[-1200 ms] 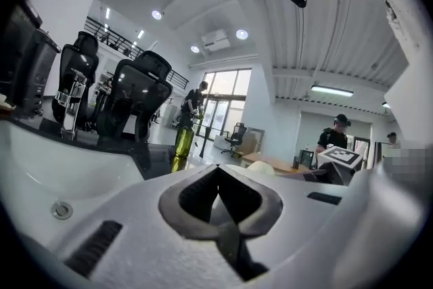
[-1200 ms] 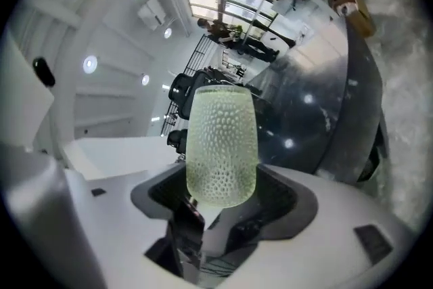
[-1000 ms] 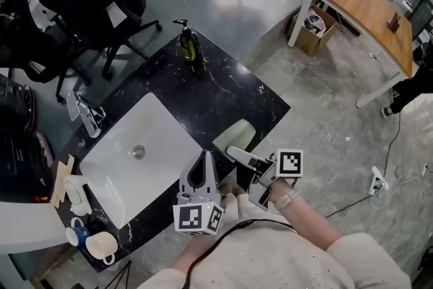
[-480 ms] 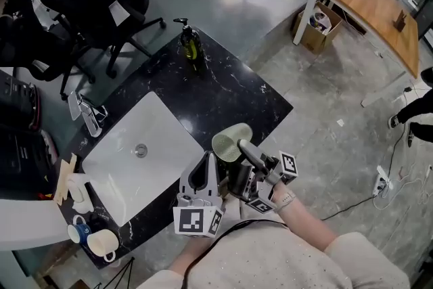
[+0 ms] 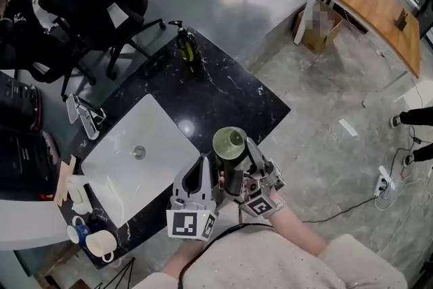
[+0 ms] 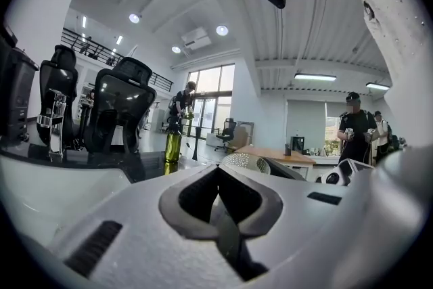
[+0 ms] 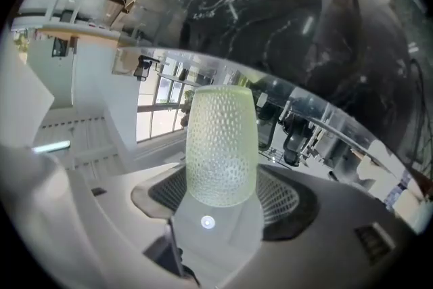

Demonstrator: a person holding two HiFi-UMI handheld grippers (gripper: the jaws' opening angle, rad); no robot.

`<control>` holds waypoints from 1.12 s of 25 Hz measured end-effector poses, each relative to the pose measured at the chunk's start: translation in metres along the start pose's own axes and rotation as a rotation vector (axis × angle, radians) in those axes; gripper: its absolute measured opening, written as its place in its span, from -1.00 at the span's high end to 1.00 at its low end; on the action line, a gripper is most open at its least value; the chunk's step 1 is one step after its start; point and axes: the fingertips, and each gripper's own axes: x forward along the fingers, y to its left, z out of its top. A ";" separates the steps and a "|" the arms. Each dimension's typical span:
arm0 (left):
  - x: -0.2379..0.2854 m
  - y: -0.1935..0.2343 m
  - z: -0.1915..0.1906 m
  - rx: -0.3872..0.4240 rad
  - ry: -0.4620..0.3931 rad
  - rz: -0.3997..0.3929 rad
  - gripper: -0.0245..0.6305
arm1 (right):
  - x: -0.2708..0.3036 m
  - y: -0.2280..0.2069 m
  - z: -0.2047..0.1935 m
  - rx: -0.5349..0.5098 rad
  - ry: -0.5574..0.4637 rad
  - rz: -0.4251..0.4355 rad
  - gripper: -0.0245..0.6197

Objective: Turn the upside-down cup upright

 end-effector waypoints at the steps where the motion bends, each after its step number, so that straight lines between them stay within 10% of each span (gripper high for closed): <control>1: 0.000 0.000 0.000 0.003 0.003 -0.001 0.91 | 0.002 0.000 -0.001 0.029 -0.016 0.010 -0.06; 28: 0.000 -0.009 0.000 0.005 0.009 0.002 0.91 | -0.010 0.014 0.008 0.027 0.035 0.110 -0.07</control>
